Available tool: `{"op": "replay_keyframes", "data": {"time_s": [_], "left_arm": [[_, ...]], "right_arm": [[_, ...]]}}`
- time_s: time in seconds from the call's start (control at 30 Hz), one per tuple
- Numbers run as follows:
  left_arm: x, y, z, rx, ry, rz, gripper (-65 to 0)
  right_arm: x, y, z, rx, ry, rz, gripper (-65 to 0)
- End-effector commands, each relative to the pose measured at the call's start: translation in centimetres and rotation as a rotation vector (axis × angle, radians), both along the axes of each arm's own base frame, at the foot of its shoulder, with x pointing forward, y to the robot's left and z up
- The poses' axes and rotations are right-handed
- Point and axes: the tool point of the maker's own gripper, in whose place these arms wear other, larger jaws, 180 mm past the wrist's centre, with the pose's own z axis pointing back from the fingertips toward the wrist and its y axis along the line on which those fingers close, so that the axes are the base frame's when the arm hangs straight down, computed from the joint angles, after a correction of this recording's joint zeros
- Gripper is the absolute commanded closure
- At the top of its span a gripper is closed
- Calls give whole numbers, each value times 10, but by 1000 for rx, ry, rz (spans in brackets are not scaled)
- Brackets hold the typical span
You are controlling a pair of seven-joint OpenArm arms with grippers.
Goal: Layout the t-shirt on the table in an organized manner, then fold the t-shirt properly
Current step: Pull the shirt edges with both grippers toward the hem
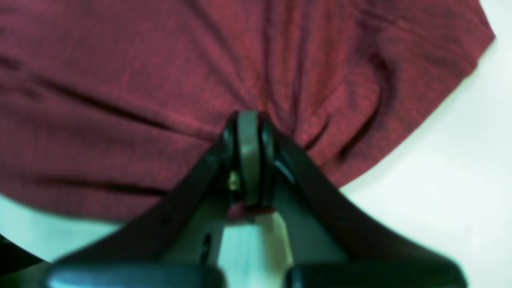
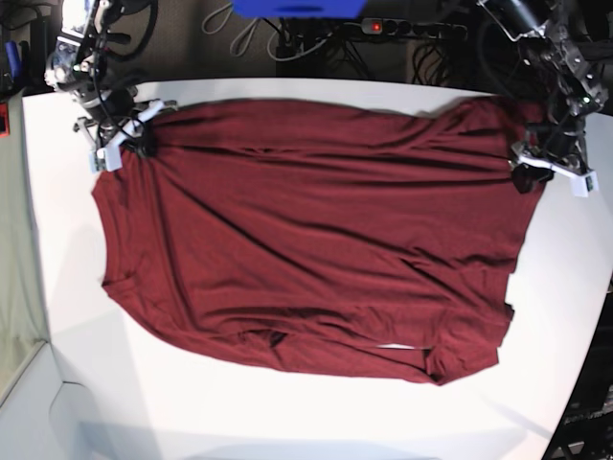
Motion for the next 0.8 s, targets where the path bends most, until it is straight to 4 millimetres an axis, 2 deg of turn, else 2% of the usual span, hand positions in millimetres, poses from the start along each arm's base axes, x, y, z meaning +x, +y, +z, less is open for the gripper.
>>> {"op": "replay_keyframes", "data": {"time_s": [0.0, 0.17, 0.33, 0.6, 0.67, 0.77], "left_arm": [[-4, 5, 1, 22, 18, -6, -292], [-6, 8, 2, 29, 21, -6, -292], [3, 9, 23, 72, -26, -17, -292], [19, 12, 65, 158, -115, -37, -292], [21, 12, 69, 166, -124, -39, -292], [34, 12, 78, 160, -160, -34, -292]], "right_arm": [[-6, -7, -4, -39, 40, 1, 0], [-7, -14, -3, -44, 37, -18, 0], [0, -13, 1, -43, 19, -16, 0], [29, -1, 54, -76, -141, 2, 0], [41, 2, 68, -80, -184, 5, 0], [55, 5, 78, -75, -224, 3, 0]]}}
